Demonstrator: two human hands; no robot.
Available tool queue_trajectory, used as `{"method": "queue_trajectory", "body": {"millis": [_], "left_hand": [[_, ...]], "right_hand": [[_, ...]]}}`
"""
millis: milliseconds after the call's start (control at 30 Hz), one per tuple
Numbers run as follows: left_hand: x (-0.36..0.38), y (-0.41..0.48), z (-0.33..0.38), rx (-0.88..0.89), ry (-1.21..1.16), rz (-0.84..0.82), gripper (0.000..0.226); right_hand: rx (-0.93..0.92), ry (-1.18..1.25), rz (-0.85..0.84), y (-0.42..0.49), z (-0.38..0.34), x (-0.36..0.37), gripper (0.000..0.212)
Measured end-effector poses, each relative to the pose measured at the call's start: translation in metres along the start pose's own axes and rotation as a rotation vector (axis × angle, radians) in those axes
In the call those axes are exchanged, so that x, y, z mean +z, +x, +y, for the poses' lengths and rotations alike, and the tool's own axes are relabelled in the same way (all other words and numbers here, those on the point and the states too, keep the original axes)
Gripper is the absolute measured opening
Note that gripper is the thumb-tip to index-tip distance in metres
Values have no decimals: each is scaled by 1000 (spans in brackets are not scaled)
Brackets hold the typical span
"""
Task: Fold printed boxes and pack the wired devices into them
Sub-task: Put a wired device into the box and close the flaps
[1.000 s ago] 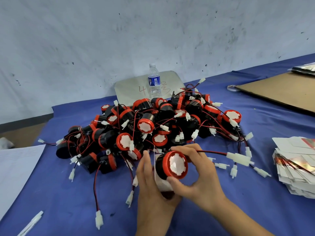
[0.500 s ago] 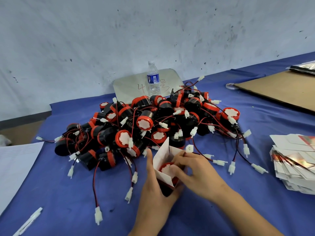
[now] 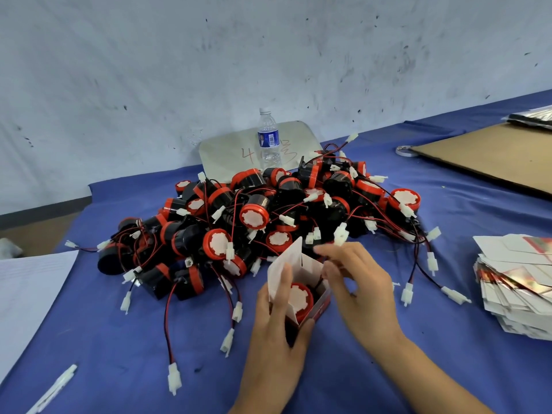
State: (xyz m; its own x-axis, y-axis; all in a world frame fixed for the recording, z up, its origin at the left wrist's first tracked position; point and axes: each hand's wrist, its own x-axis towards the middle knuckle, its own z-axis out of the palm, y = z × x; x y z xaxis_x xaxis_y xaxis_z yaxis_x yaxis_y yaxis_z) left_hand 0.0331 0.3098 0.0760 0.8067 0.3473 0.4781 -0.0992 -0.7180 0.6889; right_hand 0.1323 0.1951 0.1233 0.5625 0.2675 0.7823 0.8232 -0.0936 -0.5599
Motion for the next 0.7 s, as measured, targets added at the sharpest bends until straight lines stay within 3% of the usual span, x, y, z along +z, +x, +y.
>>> {"method": "queue_trajectory", "body": {"millis": [133,333,500,700], "left_hand": [[-2,1,1,22,-8,5,102],[-3,2,3,18,1,-11,98],[-4,0,5,2,3,-14,101],[-2,1,3,1,-18,-13,103]], "right_hand": [[57,117,118,1,-5,-3,41],[105,100,38,-1,-5,-1,21],[137,107,131,5,-6,-3,8],[211,95,-2,5,-2,-2,39]]}}
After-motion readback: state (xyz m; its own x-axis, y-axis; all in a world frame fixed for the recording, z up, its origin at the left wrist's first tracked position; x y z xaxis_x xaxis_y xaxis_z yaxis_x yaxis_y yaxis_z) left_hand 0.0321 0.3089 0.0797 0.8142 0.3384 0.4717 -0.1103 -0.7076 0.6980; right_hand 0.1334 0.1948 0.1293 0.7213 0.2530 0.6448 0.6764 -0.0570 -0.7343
